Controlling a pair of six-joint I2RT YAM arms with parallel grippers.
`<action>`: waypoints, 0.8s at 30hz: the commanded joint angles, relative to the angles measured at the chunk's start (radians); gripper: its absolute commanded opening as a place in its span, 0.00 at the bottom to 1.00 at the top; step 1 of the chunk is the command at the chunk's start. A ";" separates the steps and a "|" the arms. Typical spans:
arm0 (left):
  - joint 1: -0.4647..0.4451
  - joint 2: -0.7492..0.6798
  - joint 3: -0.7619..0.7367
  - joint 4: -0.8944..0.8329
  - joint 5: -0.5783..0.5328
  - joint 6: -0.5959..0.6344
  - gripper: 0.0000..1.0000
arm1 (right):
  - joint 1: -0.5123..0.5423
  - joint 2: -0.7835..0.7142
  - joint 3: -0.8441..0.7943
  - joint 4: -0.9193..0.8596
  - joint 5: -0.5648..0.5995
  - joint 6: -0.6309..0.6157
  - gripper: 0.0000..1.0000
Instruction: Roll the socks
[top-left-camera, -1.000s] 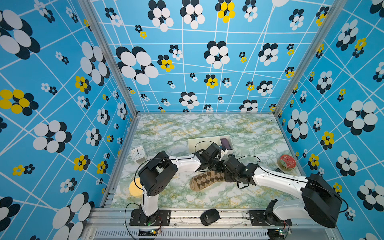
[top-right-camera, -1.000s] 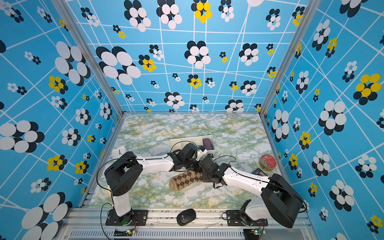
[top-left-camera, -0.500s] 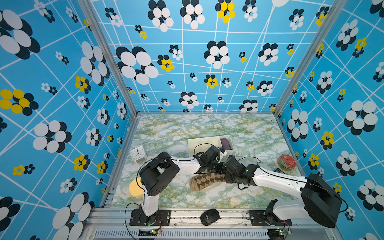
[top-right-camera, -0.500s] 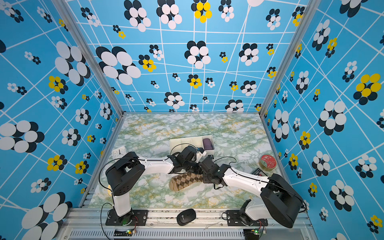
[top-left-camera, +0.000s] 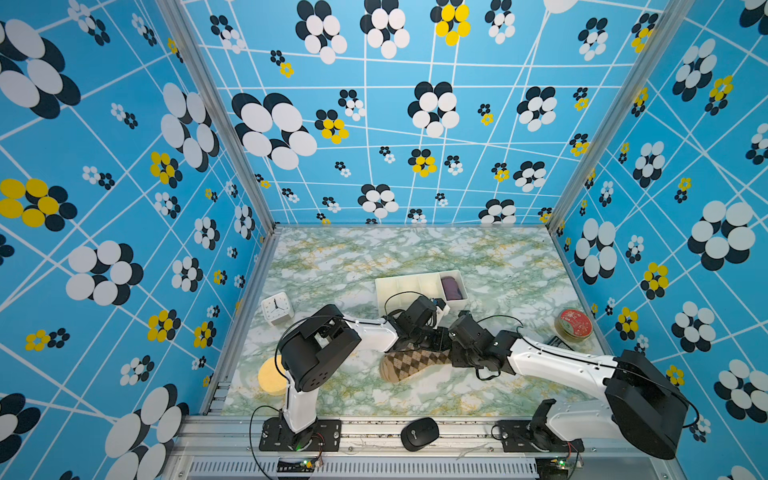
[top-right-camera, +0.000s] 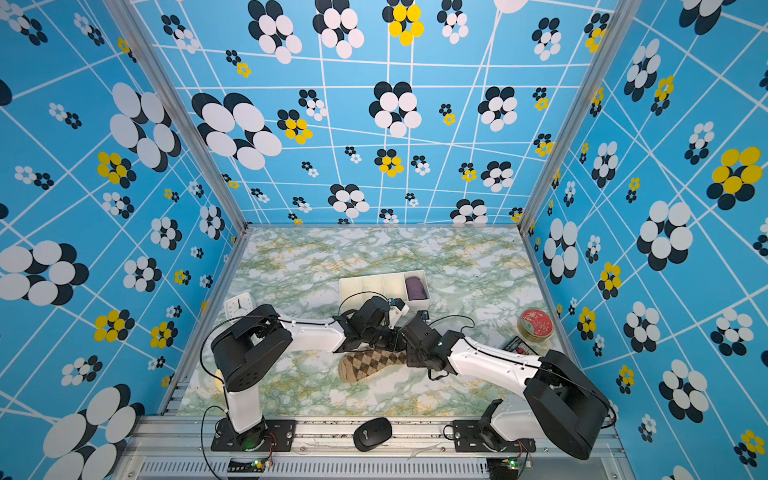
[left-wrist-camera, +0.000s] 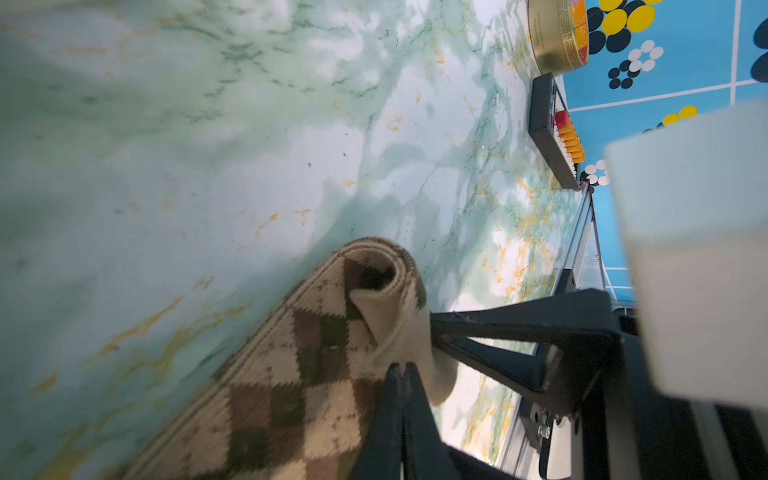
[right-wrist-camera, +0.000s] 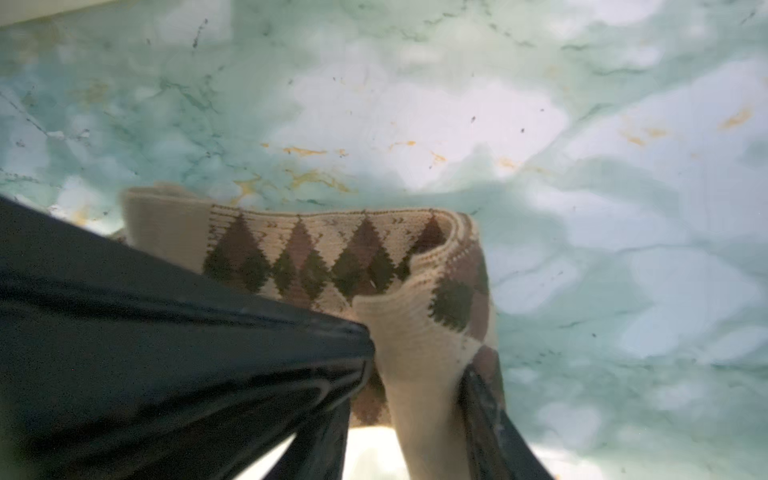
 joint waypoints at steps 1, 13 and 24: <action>-0.034 0.016 -0.006 0.062 0.073 -0.020 0.06 | -0.008 -0.004 0.002 0.057 -0.003 0.019 0.47; -0.042 0.050 0.005 0.098 0.123 -0.032 0.06 | -0.010 0.002 0.010 0.063 -0.002 0.015 0.47; -0.043 0.113 0.044 -0.035 0.071 0.024 0.05 | -0.017 -0.019 0.023 0.065 -0.009 0.006 0.47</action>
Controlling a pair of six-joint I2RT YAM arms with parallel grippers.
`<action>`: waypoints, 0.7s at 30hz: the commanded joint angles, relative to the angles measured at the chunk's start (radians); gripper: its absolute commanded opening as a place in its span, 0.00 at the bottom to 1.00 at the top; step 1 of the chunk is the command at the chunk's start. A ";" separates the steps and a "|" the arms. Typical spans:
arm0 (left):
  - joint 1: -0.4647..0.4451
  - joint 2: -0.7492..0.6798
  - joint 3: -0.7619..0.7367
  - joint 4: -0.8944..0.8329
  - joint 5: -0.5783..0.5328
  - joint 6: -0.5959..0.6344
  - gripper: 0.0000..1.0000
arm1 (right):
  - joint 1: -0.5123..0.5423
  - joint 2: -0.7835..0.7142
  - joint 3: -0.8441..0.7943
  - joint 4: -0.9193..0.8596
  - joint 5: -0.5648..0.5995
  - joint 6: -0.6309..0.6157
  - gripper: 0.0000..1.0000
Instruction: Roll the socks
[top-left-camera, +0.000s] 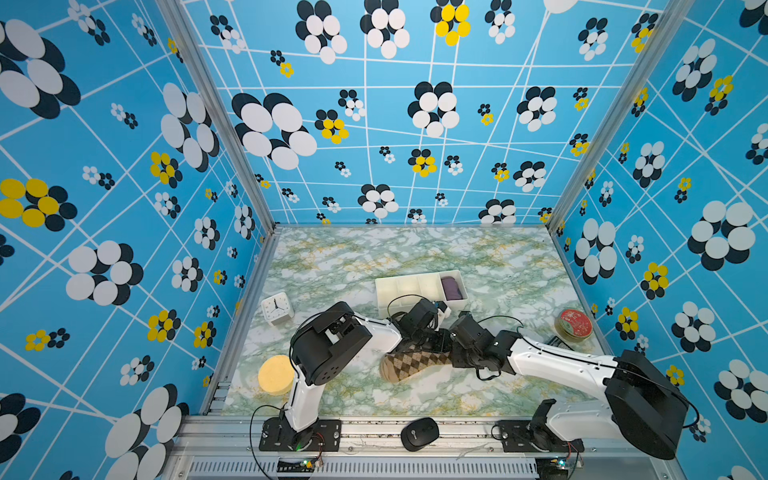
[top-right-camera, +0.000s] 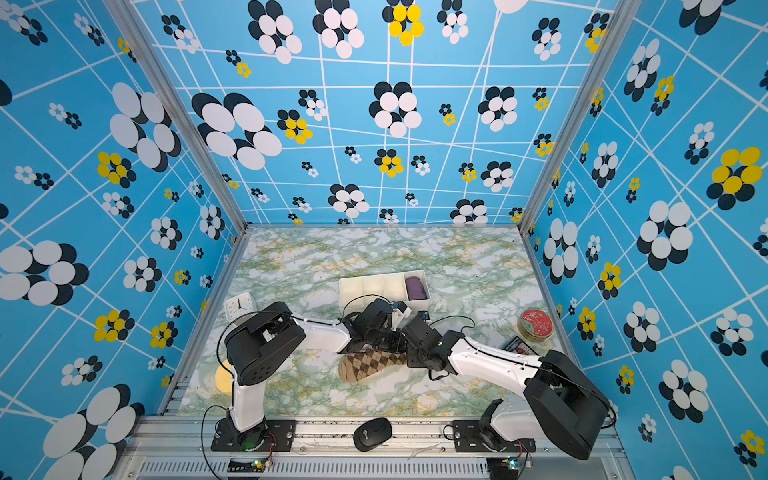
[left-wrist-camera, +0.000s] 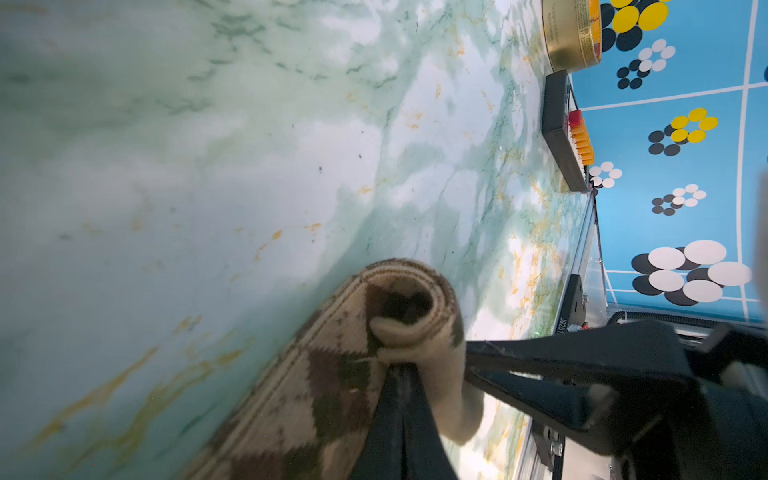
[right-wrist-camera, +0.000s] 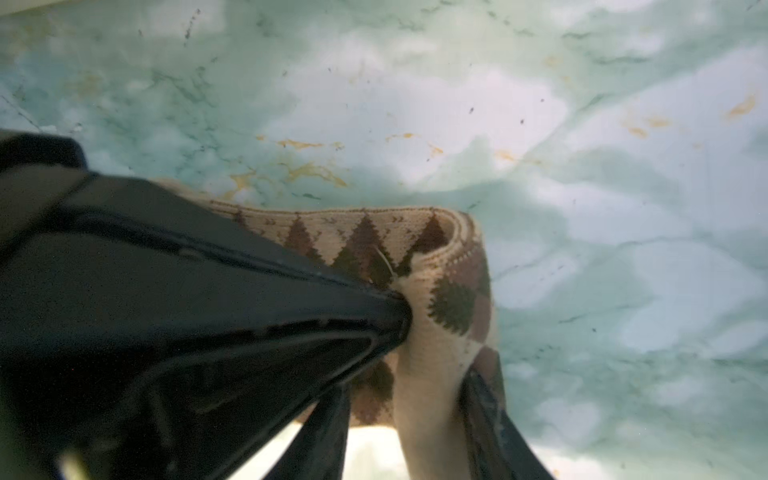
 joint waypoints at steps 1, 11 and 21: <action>-0.041 0.034 0.032 -0.101 0.045 0.046 0.05 | -0.015 -0.021 0.023 0.071 0.001 0.005 0.47; -0.040 0.024 0.007 -0.036 0.011 0.024 0.05 | -0.024 -0.033 0.015 0.076 -0.017 0.002 0.48; -0.023 -0.001 -0.011 -0.066 0.009 0.043 0.05 | -0.037 -0.120 0.016 0.003 0.049 -0.007 0.53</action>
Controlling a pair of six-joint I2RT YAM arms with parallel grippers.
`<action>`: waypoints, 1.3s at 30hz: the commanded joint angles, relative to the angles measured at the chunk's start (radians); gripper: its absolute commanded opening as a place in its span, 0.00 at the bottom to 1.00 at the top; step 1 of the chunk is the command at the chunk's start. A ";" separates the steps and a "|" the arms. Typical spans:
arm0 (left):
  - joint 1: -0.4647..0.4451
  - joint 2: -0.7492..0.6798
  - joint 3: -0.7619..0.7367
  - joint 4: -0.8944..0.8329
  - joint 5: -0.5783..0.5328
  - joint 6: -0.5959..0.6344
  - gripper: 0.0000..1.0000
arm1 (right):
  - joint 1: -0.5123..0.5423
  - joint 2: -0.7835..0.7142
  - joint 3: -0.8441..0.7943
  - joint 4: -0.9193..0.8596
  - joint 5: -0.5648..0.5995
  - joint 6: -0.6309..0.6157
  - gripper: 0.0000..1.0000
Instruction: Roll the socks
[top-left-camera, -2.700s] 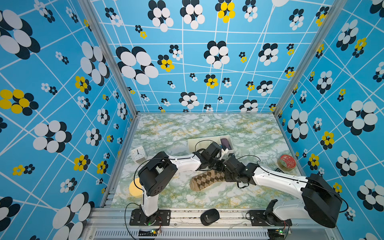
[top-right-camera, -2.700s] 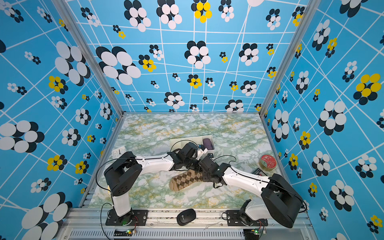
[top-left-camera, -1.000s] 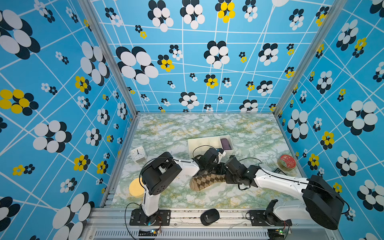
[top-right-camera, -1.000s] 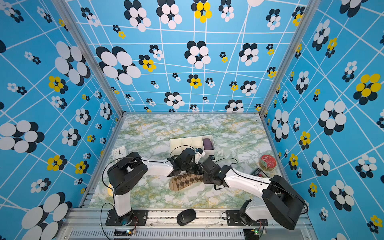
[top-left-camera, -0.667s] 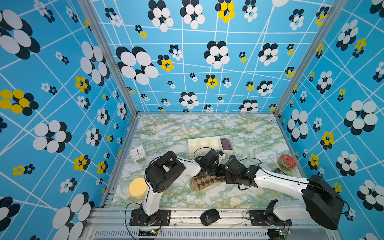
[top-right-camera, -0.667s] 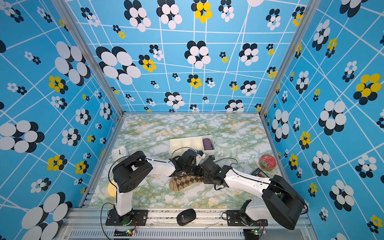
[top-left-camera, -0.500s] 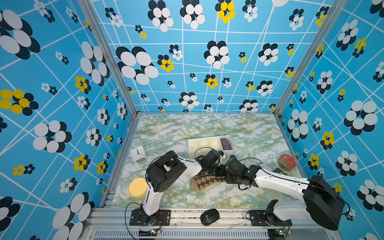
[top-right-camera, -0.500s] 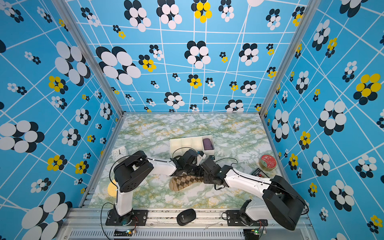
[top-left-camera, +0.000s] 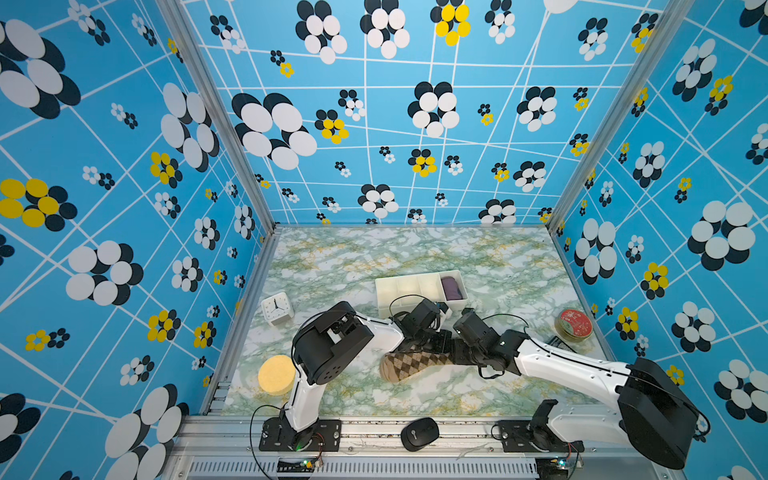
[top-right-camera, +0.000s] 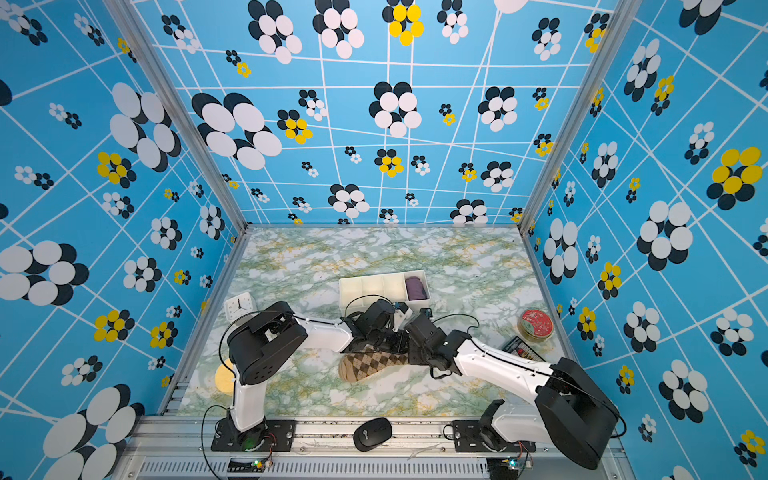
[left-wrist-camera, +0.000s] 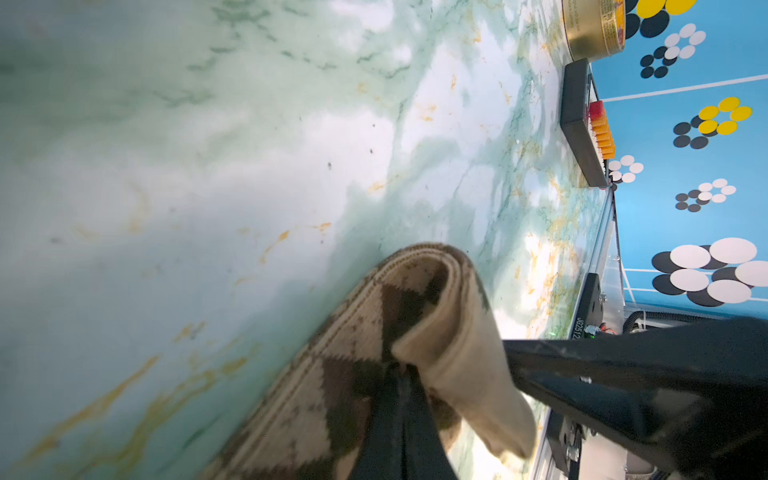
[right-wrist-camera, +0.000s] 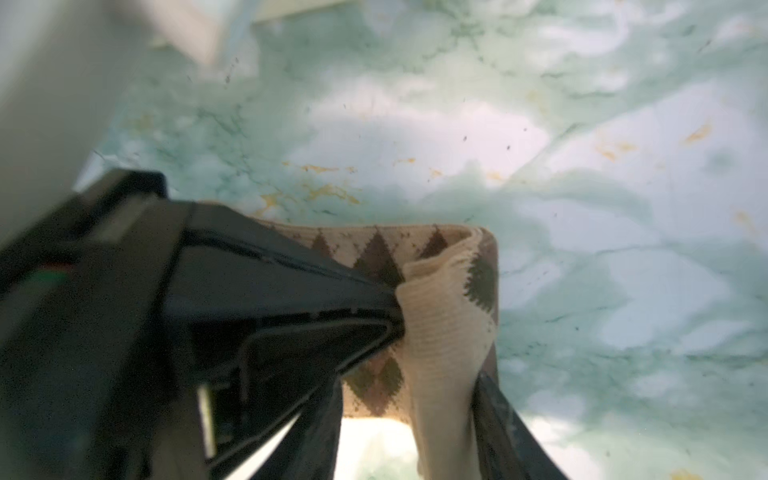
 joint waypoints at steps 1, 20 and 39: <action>-0.016 -0.015 -0.031 -0.025 0.023 0.016 0.05 | -0.016 -0.050 0.013 0.007 0.051 -0.007 0.53; -0.007 -0.028 -0.054 -0.005 0.025 0.014 0.05 | -0.143 -0.164 -0.051 -0.116 0.067 -0.014 0.42; -0.007 -0.172 -0.032 -0.136 -0.007 0.090 0.05 | -0.143 -0.056 -0.037 -0.132 -0.005 -0.002 0.59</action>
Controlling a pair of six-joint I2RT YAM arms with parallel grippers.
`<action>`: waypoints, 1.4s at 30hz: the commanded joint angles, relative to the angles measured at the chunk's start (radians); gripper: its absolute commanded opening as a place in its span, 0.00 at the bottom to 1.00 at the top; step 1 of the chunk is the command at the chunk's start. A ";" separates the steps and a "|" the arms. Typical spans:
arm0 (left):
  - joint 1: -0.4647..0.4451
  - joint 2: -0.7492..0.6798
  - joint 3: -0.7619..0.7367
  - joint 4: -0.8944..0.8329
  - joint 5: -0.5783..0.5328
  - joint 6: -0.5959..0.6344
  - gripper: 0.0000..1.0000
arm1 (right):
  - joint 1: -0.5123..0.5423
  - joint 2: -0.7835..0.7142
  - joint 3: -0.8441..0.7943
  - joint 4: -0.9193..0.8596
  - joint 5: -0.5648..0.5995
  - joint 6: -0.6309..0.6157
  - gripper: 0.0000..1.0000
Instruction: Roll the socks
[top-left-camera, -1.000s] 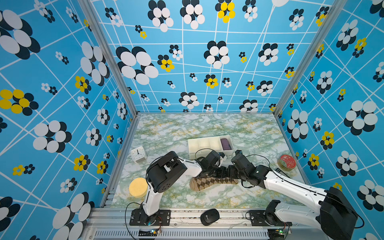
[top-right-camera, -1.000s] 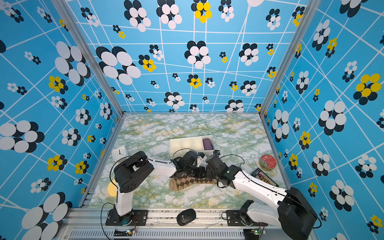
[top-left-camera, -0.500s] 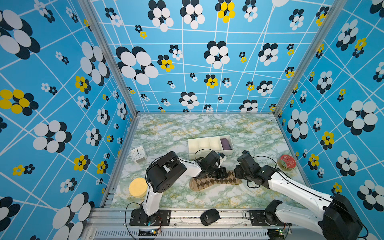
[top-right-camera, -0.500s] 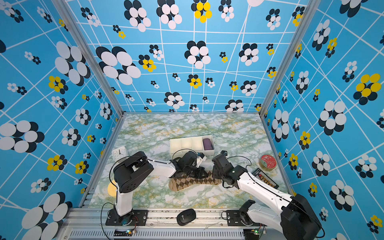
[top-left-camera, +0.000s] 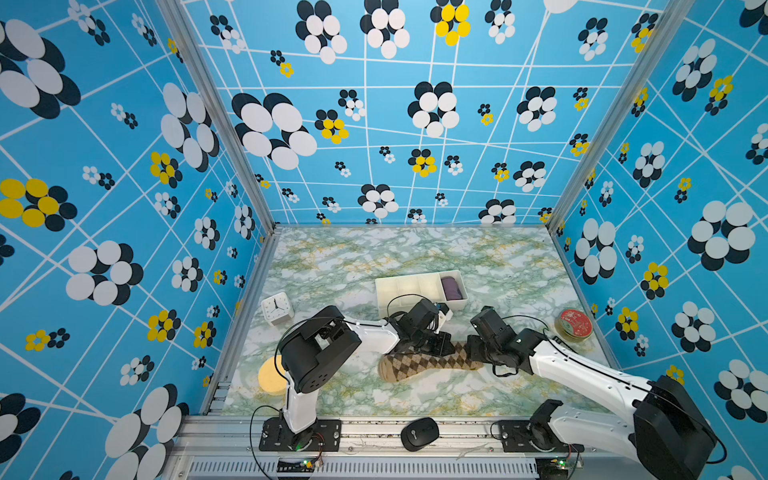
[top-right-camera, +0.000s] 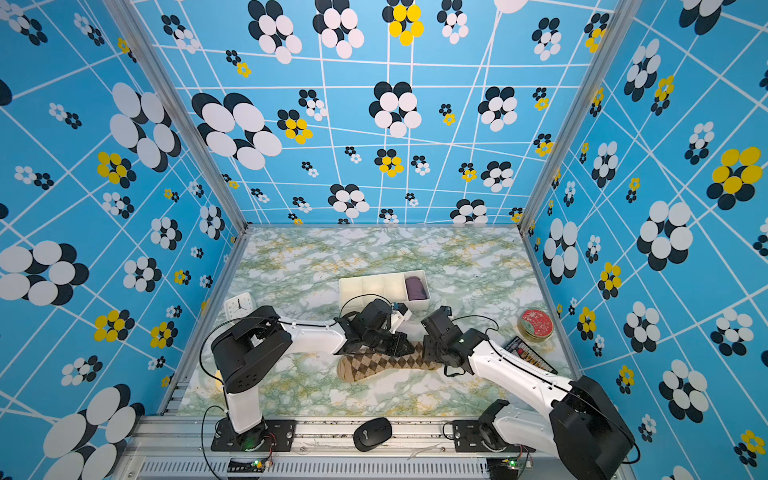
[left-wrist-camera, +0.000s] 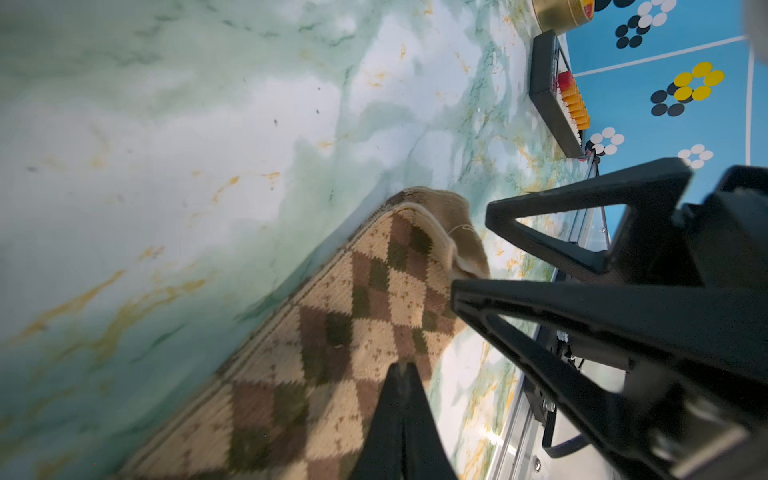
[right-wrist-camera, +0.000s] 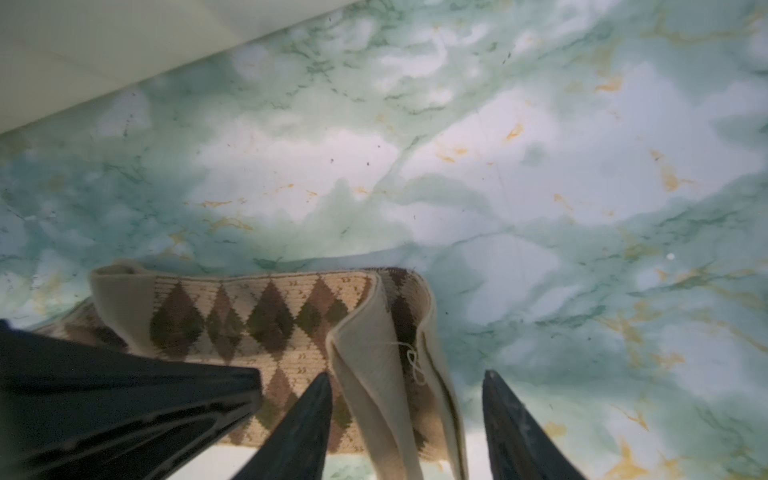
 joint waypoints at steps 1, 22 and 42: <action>0.001 -0.063 0.000 -0.063 -0.020 0.047 0.05 | -0.005 0.021 0.001 -0.028 -0.002 0.013 0.59; 0.017 -0.106 -0.046 -0.149 -0.048 0.091 0.05 | -0.063 0.000 -0.048 0.020 -0.049 -0.002 0.39; 0.048 -0.111 -0.096 -0.152 -0.057 0.091 0.05 | -0.108 -0.014 -0.091 0.091 -0.144 -0.012 0.00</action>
